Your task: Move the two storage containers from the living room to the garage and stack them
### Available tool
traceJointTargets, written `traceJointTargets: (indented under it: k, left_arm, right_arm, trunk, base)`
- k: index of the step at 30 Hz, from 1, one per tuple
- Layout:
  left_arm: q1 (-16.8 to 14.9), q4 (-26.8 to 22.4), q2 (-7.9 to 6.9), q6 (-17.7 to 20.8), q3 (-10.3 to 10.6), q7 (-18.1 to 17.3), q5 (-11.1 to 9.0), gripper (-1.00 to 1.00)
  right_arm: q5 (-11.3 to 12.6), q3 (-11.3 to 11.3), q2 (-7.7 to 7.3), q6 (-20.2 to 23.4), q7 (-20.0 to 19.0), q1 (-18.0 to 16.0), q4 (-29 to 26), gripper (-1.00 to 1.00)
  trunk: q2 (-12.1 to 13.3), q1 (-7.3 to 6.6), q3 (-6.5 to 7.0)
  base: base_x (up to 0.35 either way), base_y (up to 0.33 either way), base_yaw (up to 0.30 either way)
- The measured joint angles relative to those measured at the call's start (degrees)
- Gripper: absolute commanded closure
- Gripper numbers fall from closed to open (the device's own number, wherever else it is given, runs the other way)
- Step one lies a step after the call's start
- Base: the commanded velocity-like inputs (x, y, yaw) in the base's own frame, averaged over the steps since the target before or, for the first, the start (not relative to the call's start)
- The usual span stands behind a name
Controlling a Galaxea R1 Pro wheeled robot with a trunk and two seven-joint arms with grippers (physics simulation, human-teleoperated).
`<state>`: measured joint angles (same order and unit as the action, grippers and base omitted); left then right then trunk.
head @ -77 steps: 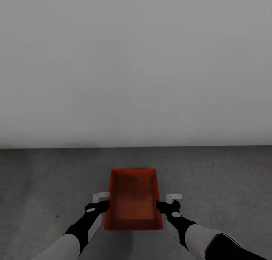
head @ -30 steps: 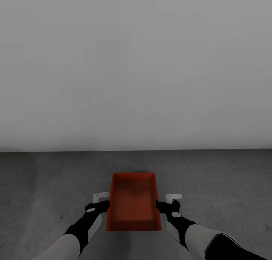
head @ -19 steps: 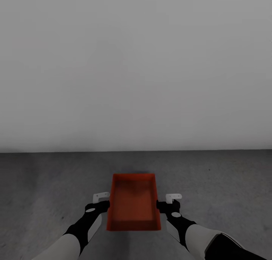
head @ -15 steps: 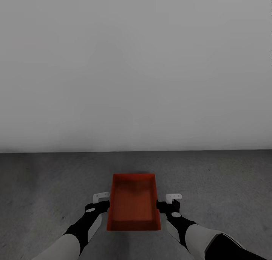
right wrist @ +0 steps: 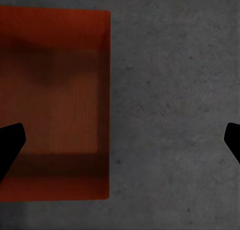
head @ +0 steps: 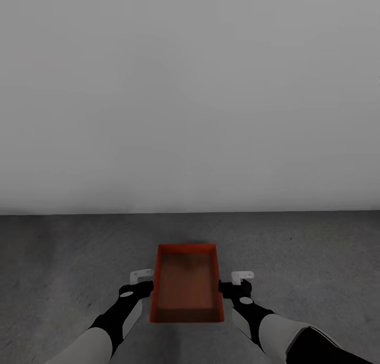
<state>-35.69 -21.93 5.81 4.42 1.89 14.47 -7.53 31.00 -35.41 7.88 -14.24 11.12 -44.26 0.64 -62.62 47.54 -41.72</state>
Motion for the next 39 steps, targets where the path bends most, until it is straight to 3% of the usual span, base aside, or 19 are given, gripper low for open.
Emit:
traceJointTargets:
  k: [13, 26, 39]
  left_arm:
    - [0.0, -0.1, 0.0, 0.0, 0.0, 0.0, 0.0, -1.0]
    - [0.0, -0.2, 0.0, 0.0, 0.1, 0.0, 0.0, -1.0]
    - [0.0, -0.2, 0.08, 0.0, 0.0, 0.9, -0.1, -1.0]
  right_arm:
    - [0.0, 0.0, 0.0, 0.0, 0.0, 0.0, 0.0, -1.0]
    - [0.0, 0.0, 0.0, 0.0, 0.0, 0.0, 0.0, -1.0]
    - [0.0, 0.0, 0.0, 0.0, 0.0, 0.0, 0.0, -1.0]
  trunk:
    - [5.2, -2.86, 2.34]
    - [5.2, -2.86, 2.34]
    - [5.2, -2.83, 2.34]
  base:
    - [0.0, 0.0, 0.0]
    - [-0.01, 0.0, 0.0]
    - [-0.288, 0.0, 0.0]
